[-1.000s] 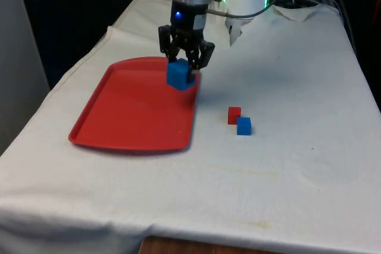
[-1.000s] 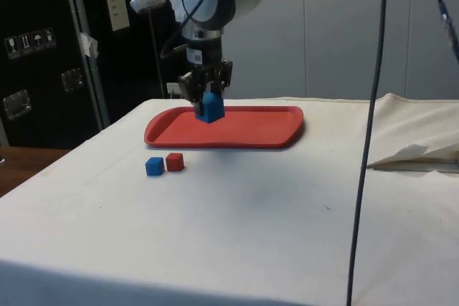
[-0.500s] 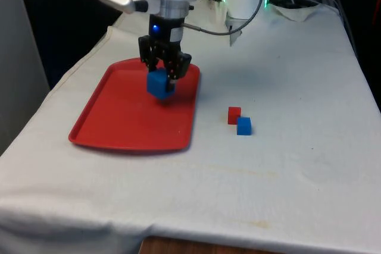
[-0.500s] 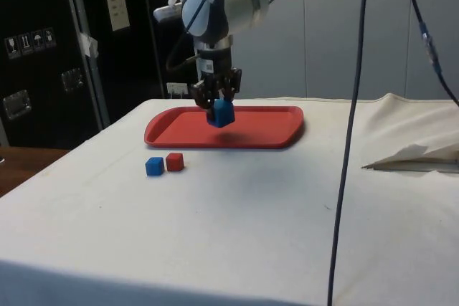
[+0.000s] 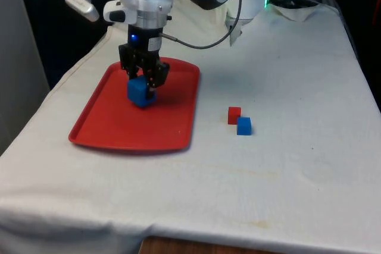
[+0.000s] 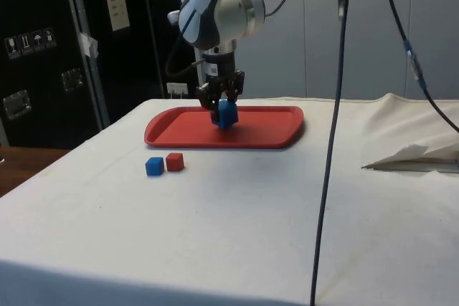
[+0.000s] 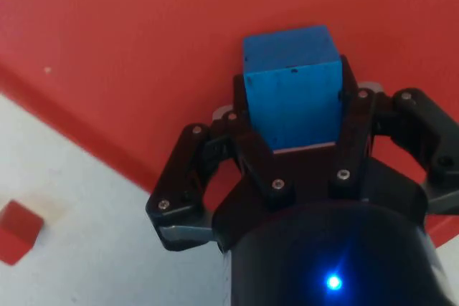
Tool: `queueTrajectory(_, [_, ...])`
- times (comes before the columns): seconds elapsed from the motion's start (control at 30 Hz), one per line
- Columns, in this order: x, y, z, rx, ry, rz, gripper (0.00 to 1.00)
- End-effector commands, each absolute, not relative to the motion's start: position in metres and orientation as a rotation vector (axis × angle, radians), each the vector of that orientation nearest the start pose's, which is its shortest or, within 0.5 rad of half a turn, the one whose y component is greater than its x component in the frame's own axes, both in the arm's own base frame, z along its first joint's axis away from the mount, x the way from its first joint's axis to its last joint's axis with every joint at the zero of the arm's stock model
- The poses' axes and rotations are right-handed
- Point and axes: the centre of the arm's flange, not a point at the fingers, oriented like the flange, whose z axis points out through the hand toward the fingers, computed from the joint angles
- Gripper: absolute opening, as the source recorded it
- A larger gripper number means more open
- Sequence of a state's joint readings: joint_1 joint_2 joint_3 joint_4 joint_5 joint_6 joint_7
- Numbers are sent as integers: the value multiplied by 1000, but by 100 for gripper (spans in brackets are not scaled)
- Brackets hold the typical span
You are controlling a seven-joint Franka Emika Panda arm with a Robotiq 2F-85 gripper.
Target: Pick up the largest block and place it onto the tray.
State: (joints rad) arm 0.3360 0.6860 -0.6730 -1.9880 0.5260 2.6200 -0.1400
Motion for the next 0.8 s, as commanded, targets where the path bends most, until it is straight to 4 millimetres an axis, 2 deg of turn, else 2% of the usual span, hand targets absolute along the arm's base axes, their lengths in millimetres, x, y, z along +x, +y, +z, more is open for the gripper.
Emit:
queueTrajectory(0.0, [584, -207, 194, -3170, 812, -205, 1])
queueTrajectory(0.37, [584, -208, 187, -3156, 818, -198, 1])
queueTrajectory(0.4, [584, -208, 187, -3157, 817, -197, 3])
queueTrajectory(0.47, [583, -208, 187, -3166, 822, -190, 18])
queueTrajectory(0.5, [584, -207, 186, -3155, 819, -194, 18])
queueTrajectory(0.63, [584, -207, 185, -3153, 820, -195, 56])
queueTrajectory(0.67, [584, -207, 184, -3152, 821, -193, 76])
queueTrajectory(0.73, [584, -207, 183, -3152, 821, -191, 96])
queueTrajectory(0.77, [584, -207, 183, -3152, 821, -191, 100])
